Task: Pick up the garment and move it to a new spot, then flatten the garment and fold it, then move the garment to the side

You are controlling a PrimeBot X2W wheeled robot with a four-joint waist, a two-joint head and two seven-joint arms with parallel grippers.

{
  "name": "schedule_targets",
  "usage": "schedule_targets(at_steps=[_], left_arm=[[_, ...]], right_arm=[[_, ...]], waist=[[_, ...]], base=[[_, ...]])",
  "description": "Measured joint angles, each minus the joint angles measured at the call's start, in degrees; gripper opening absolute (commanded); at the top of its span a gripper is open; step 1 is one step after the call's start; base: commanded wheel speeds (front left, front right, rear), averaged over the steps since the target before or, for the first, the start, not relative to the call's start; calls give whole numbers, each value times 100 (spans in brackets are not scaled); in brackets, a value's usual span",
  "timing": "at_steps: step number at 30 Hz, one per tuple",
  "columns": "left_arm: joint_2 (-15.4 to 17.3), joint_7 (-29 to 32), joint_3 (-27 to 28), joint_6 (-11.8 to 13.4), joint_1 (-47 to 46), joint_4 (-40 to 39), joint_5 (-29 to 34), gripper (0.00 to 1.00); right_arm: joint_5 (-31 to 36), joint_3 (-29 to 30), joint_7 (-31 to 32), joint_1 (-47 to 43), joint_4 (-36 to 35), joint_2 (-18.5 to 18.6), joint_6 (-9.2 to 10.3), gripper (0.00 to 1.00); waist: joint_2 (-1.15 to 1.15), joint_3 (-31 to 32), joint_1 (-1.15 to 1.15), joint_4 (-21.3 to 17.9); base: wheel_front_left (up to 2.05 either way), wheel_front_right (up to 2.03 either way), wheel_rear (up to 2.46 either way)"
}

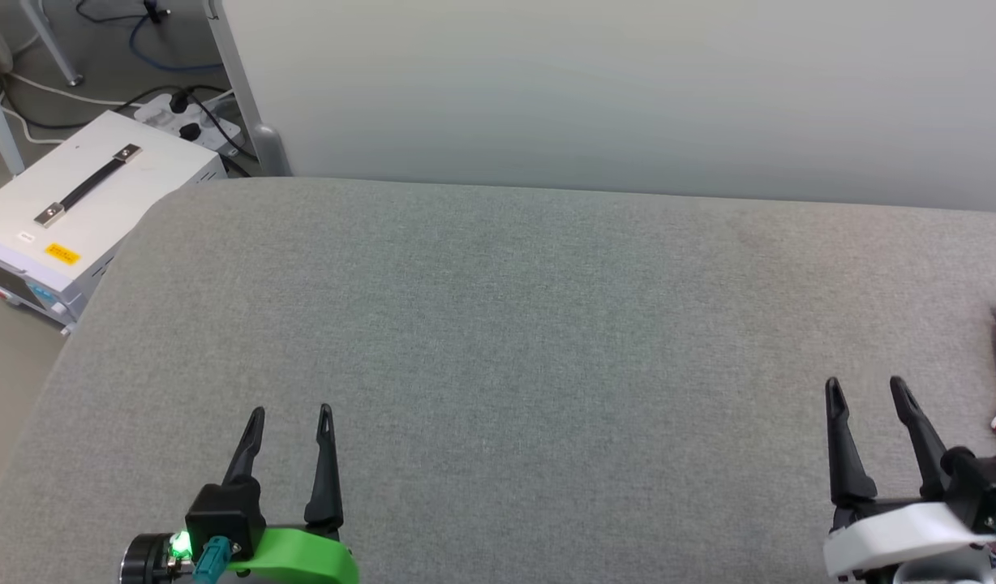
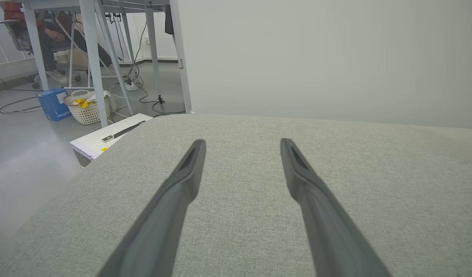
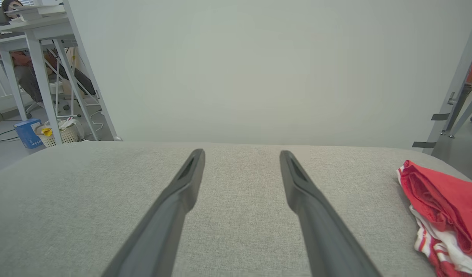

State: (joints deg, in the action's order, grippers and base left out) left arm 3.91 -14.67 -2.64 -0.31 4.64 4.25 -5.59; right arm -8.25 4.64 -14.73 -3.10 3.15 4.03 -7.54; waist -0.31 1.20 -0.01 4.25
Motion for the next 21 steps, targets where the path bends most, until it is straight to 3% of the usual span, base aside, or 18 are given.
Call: schedule_targets(at_steps=[16, 17, 21], left_arm=[[-21, 0, 26, -99, 132, 82, -1, 100], [-22, 0, 25, -105, 132, 88, -2, 0], [-21, 10, 20, -100, 127, 83, 0, 0]], right_arm=[[-44, 40, 0, -480, -125, -92, 0, 100], [-44, 40, 0, -483, -125, -96, 0, 0], [-44, 36, 9, -482, -122, -96, 0, 0]], waist=[[0, 167, 0, -110], [0, 161, 0, -113], [0, 159, 0, -115]], base=[[0, 0, 0], [0, 0, 0], [0, 0, 0]])
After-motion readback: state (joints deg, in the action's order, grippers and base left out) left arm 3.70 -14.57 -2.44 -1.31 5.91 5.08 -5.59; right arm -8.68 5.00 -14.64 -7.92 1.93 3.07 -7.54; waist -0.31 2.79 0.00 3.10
